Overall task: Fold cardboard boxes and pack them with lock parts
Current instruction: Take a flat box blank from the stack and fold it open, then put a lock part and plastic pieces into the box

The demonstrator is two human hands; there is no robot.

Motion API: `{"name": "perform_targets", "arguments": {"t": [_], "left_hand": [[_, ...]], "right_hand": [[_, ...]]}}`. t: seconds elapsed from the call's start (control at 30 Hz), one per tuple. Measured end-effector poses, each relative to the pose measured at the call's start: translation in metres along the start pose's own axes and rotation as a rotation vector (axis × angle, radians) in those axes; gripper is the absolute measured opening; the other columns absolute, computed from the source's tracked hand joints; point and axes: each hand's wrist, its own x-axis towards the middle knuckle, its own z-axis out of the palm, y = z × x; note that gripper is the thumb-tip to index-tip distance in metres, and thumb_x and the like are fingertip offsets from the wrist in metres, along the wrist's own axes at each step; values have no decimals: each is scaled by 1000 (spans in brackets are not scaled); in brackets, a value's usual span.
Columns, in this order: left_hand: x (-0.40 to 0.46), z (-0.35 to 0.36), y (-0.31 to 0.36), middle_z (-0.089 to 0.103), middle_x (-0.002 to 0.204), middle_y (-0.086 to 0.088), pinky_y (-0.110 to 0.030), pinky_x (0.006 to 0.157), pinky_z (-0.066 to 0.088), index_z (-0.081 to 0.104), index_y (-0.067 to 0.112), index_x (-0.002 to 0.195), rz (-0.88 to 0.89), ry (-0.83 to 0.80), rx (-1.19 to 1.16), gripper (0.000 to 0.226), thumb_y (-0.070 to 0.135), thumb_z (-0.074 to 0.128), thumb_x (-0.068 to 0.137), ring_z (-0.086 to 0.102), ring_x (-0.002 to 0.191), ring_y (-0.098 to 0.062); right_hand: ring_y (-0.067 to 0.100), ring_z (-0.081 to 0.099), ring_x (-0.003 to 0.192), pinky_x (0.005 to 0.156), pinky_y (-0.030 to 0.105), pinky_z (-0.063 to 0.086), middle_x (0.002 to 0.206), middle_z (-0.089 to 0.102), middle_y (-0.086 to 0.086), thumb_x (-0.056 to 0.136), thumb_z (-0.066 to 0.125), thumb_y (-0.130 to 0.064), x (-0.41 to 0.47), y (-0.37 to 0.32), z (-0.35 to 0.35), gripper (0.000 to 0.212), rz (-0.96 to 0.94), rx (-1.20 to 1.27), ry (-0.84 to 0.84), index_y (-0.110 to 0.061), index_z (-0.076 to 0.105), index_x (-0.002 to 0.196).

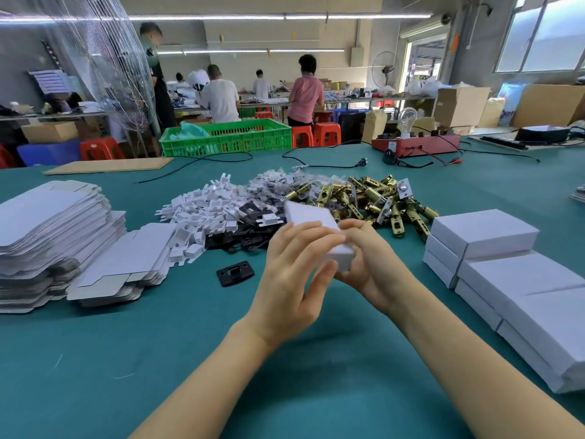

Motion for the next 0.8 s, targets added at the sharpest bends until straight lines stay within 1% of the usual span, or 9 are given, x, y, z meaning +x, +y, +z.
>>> {"name": "perform_targets", "arguments": {"t": [0.07,0.13,0.2,0.27,0.33,0.43,0.5,0.63,0.8], "left_hand": [[-5,1,-5,53,133,-5,-40,111,33,50,15,129,-163,-5,0,35,22,51,95,46,128,-20],[-9,2,-10,45,139,-9,-33,114,29,48,11,135,-436,13,23,44,28,53,95,40,133,-20],[-9,-1,-15,47,139,-7,-30,111,33,45,9,138,-762,40,-167,46,28,55,98,43,132,-17],[-9,-5,-23,62,125,3,-21,96,46,52,17,130,-950,36,-462,30,19,54,100,56,120,-12],[-10,-7,-28,67,115,12,-14,86,48,58,24,119,-948,-16,-508,22,15,51,101,62,108,-4],[-13,-6,-31,68,112,11,-16,84,50,58,25,114,-923,-30,-507,20,12,54,99,64,100,1],[-13,-6,-31,68,108,10,-20,83,52,58,25,111,-928,-16,-532,18,14,59,96,65,96,0],[-15,-9,-37,70,110,4,-34,88,55,57,20,110,-999,-1,-663,31,31,71,84,66,103,-17],[-20,-12,-44,71,116,-2,-35,90,55,64,24,115,-1058,-50,-835,47,25,81,72,65,109,-20]], "right_hand": [[19,66,65,54,30,54,109,59,14,88,53,-2,4,5,-5,29,-10,-40,46,-13,45,114],[21,66,69,58,30,53,112,64,13,86,52,2,6,9,-8,41,-27,-158,41,-16,44,123],[20,67,79,66,31,52,110,68,7,85,50,6,8,13,-11,42,-51,-291,2,-17,51,120],[18,66,90,69,29,52,109,68,4,84,48,10,8,18,-11,44,-75,-365,-24,-20,56,115],[19,63,95,73,31,53,110,65,6,86,51,7,10,24,-10,41,-118,-444,-21,-23,57,113],[19,65,97,83,38,55,108,64,2,92,62,-19,11,30,-10,20,-238,-572,21,-32,57,106],[19,65,98,85,41,55,108,66,-1,92,62,-27,11,32,-11,15,-296,-580,29,-31,58,105],[15,67,99,87,39,56,110,69,-5,90,62,-27,12,36,-11,20,-287,-491,-32,-24,60,109],[12,65,101,87,36,56,112,68,-6,84,64,-31,13,43,-9,30,-288,-486,-114,-19,60,111]]}}
